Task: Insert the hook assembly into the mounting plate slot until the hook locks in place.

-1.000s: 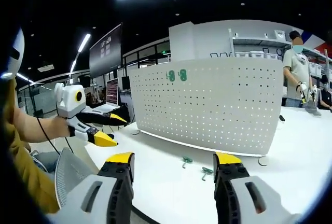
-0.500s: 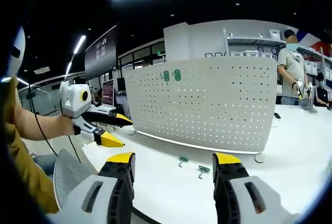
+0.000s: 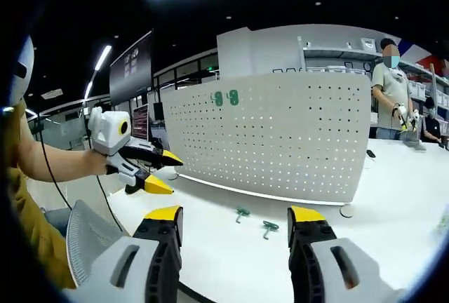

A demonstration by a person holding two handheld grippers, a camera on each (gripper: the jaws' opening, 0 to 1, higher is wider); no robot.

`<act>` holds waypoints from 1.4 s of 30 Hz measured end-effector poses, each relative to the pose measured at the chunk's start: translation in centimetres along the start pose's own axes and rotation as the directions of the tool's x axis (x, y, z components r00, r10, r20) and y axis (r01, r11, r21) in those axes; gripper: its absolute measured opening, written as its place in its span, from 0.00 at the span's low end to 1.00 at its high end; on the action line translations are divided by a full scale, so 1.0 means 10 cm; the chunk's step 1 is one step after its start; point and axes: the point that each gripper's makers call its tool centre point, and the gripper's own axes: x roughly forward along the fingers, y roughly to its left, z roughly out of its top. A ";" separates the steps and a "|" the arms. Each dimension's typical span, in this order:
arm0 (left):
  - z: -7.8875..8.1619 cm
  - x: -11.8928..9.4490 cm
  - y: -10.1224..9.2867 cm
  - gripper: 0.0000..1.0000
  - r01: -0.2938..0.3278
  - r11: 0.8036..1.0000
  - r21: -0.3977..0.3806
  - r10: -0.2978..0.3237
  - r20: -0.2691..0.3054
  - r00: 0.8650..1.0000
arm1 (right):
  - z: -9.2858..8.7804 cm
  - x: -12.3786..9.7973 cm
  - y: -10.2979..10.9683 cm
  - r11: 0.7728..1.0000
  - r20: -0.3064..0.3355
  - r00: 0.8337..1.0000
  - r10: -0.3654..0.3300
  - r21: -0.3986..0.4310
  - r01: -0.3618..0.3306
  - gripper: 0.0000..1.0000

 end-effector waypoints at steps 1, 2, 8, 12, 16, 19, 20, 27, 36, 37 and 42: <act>-0.02 0.02 0.01 0.51 0.004 1.000 0.004 -0.004 -0.006 1.000 | -0.02 0.01 -0.01 1.000 -0.008 1.000 -0.005 -0.008 0.005 0.58; -0.05 0.04 0.02 0.51 0.011 1.000 0.009 -0.011 -0.024 1.000 | -0.03 0.02 -0.01 1.000 -0.013 1.000 -0.008 -0.015 0.008 0.58; -0.23 0.25 0.09 0.52 0.058 0.996 0.068 -0.051 -0.102 0.993 | -0.21 0.10 -0.05 0.999 -0.087 0.996 -0.030 -0.045 0.026 0.66; -0.40 0.42 0.13 0.51 0.097 0.989 0.116 -0.075 -0.181 0.981 | -0.31 0.11 -0.01 1.000 -0.104 0.994 -0.016 -0.025 0.014 0.64; -0.49 0.53 0.17 0.51 0.125 0.981 0.151 -0.090 -0.218 0.972 | -0.34 0.10 -0.04 0.999 -0.112 0.993 -0.030 -0.018 0.028 0.63; -0.56 0.62 0.20 0.51 0.144 0.977 0.159 -0.103 -0.239 0.965 | -0.34 0.10 -0.07 0.999 -0.105 0.994 -0.038 -0.004 0.038 0.63; -0.59 0.66 0.22 0.51 0.150 0.977 0.150 -0.109 -0.252 0.962 | -0.35 0.10 -0.07 0.999 -0.108 0.993 -0.040 -0.002 0.040 0.63; -0.69 0.89 0.34 0.48 0.185 0.970 0.160 -0.130 -0.302 0.944 | -0.42 0.11 -0.06 0.998 -0.112 0.992 -0.054 0.029 0.057 0.63; -0.80 1.17 0.34 0.47 0.262 0.940 0.219 -0.170 -0.364 0.916 | -0.45 0.12 -0.06 0.994 -0.106 0.991 -0.079 0.061 0.086 0.63; -0.81 1.20 0.32 0.47 0.273 0.937 0.219 -0.180 -0.369 0.912 | -0.46 0.12 -0.07 0.994 -0.107 0.991 -0.082 0.065 0.089 0.63; -0.86 1.33 0.33 0.45 0.298 0.927 0.229 -0.194 -0.388 0.901 | -0.48 0.12 -0.09 0.992 -0.112 0.989 -0.094 0.073 0.103 0.63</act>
